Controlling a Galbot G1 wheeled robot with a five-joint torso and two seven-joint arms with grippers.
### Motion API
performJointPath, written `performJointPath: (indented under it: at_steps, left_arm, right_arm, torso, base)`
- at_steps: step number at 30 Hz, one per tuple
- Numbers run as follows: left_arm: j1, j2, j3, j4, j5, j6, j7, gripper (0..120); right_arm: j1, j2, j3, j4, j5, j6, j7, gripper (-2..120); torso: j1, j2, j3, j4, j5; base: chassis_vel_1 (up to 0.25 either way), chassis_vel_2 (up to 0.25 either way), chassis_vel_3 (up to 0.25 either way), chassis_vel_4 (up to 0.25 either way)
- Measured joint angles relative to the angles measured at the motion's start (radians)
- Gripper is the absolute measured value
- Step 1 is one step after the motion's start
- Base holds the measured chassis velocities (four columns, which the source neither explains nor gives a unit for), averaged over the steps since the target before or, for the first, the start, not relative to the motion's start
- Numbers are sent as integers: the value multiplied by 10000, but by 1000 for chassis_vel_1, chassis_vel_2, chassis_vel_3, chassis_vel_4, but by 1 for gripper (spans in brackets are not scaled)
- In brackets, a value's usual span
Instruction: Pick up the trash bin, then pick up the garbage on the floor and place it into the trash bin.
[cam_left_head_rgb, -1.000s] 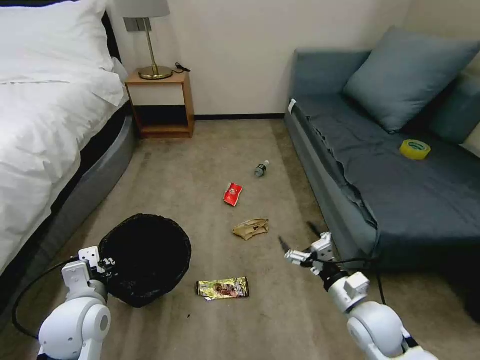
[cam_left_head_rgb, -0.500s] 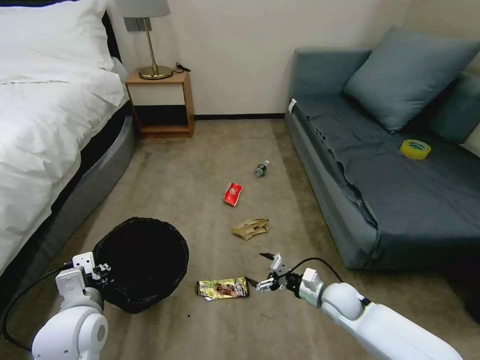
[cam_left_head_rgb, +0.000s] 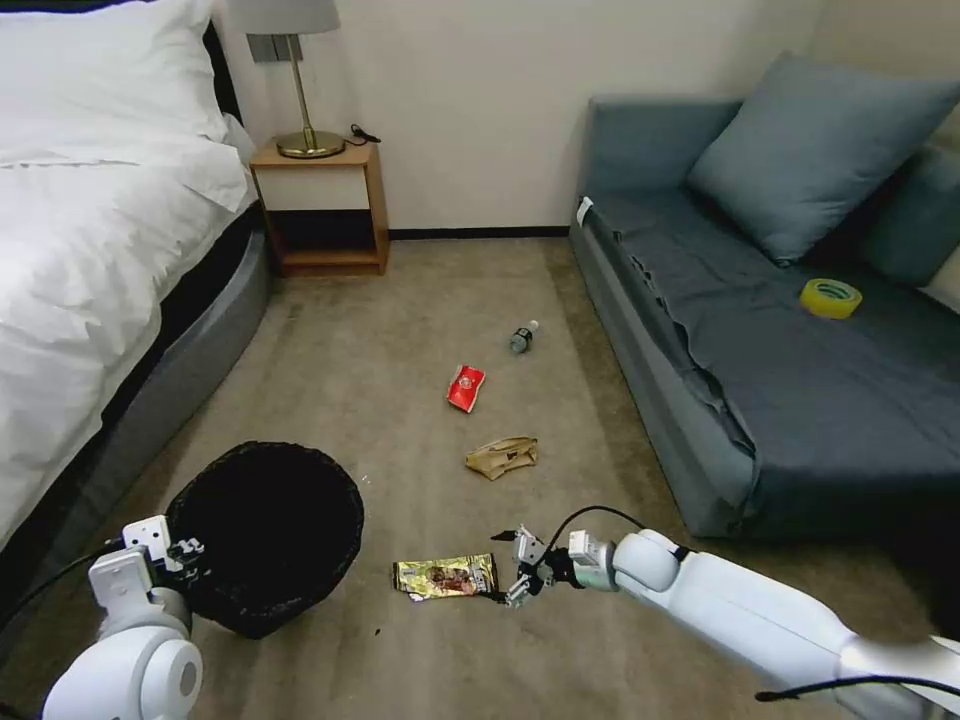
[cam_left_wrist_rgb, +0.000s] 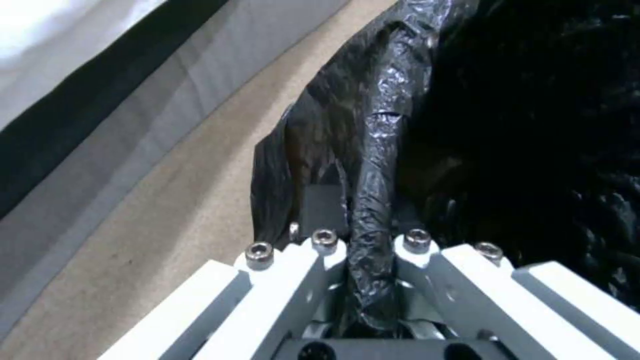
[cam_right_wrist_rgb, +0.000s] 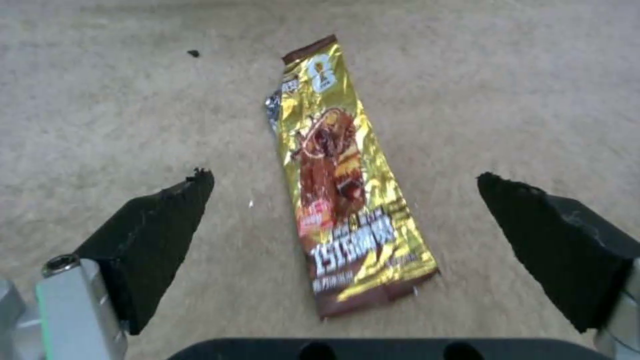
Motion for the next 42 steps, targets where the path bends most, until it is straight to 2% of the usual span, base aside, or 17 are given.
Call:
performJointPath:
  at_steps: [4, 11, 17, 31, 33, 34, 40, 42]
  left_arm:
    - [26, -59, -66, -46, -5, 0, -1, 2]
    - [179, -164, -136, -196, -1, 0, 2, 2]
    - [316, -171, -214, -247, 4, 0, 13, 2]
    - [325, -109, -200, -198, -2, -76, 61, 2]
    - [309, -92, -200, -198, -2, -86, 62, 2]
    - [302, -80, -200, -193, -4, -99, 62, 2]
    - [313, -93, -184, -130, -6, -177, 62, 2]
    - [319, -106, -182, -123, -3, -193, 62, 2]
  right_arm:
    - [249, 507, -335, -512, -46, -51, 65, 100]
    - [497, 1834, -524, -1906, -1008, 98, 102, 100]
    - [588, 2480, -401, -2995, -1701, 293, -69, 100]
    - [476, 2676, -60, -3843, -2342, 482, -263, 99]
    - [465, 2724, -2, -3992, -2446, 553, -310, 98]
    - [454, 2755, 37, -4091, -2490, 593, -325, 93]
    - [363, 2867, 183, -4443, -2683, 791, -391, 90]
    - [313, 2883, 211, -4487, -2693, 889, -406, 82]
  torso:
    - [0, 0, 0, 0, -1]
    - [0, 0, -1, 0, -2]
    - [0, 0, -1, 1, -1]
    - [-1, 0, -1, 0, -1]
    - [0, 0, -1, 0, 0]
    - [0, 0, -1, -1, 0]
    - [-1, 1, -1, -1, -1]
    - [-1, 3, -2, -3, -3]
  base:
    - [0, 0, 0, 0]
    - [0, 0, 0, 0]
    - [0, 0, 0, 0]
    - [0, 0, 0, 0]
    - [0, 0, 0, 0]
    - [0, 0, 0, 0]
    - [0, 0, 0, 0]
    - [0, 0, 0, 0]
